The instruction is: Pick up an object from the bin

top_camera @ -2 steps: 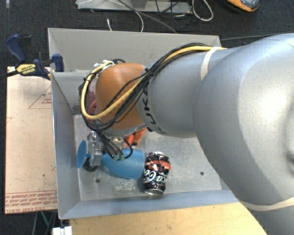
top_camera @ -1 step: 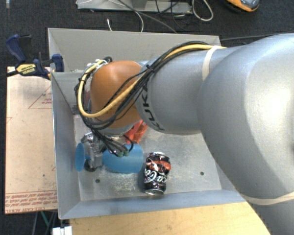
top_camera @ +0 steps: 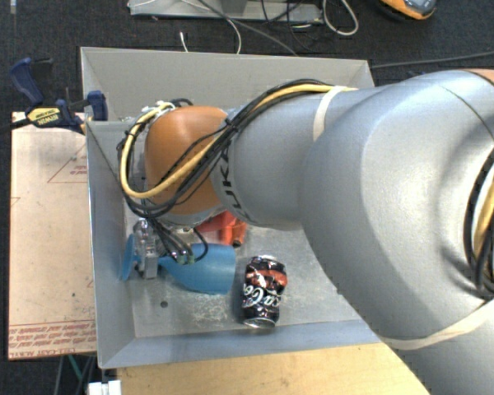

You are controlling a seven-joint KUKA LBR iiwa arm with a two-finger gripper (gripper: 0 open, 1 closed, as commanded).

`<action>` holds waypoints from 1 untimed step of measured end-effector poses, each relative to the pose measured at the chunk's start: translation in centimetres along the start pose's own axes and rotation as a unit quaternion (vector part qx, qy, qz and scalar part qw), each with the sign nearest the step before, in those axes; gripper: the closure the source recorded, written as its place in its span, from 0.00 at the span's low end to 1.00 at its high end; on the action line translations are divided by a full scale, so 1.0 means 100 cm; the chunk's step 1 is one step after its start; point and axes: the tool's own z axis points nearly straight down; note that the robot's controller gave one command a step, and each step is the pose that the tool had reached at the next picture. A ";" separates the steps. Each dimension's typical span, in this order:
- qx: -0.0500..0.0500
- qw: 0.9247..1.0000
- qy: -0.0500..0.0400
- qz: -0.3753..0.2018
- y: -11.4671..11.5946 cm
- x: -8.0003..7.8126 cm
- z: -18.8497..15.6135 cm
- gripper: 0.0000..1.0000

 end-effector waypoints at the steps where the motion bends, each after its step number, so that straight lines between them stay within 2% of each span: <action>1: 0.002 0.990 0.002 -0.144 0.001 0.066 0.006 1.00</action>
Offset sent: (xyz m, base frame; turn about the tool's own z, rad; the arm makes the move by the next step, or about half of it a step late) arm -0.0056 0.0000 0.0453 0.0529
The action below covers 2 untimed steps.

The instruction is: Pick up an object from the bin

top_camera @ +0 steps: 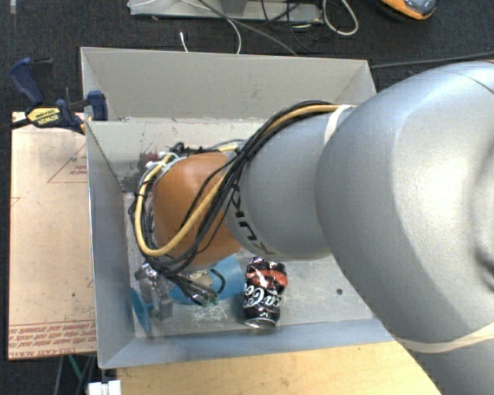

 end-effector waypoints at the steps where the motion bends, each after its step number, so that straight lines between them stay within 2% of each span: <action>1: -0.001 1.000 0.006 -0.010 0.002 0.002 -0.008 1.00; 2: 0.000 0.998 0.003 0.067 -0.020 0.006 -0.002 1.00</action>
Offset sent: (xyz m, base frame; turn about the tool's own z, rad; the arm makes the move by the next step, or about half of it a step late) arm -0.0098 -0.0469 -0.0131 -0.3568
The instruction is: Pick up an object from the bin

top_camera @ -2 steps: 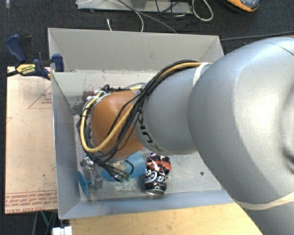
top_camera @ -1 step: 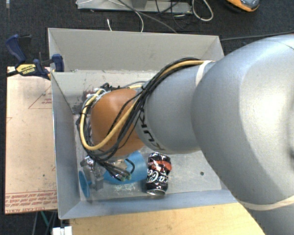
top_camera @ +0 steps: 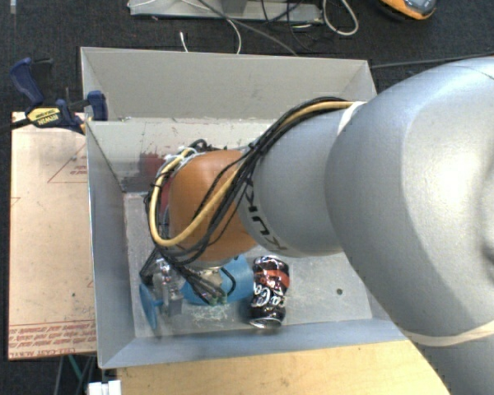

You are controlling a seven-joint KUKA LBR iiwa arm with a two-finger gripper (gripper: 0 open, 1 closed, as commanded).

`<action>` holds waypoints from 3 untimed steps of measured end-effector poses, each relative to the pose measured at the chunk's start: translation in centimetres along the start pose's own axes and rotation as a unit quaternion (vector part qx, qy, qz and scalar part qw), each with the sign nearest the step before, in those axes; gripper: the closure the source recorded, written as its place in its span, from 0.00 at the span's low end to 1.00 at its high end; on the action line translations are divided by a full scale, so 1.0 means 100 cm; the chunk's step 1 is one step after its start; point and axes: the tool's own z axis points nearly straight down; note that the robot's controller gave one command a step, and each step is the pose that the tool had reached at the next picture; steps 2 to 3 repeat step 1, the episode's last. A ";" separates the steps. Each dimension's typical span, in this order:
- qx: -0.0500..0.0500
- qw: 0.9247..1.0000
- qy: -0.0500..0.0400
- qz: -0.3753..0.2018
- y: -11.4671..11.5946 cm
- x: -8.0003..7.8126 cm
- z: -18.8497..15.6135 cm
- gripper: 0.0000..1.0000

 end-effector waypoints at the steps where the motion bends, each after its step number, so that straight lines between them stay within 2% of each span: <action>1: -0.001 0.995 -0.004 -0.100 0.006 0.009 -0.048 1.00; 3: -0.001 0.995 -0.004 -0.100 0.006 0.009 -0.048 1.00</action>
Offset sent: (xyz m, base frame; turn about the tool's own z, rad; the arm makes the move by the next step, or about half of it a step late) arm 0.0068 0.0121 0.0500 -0.1485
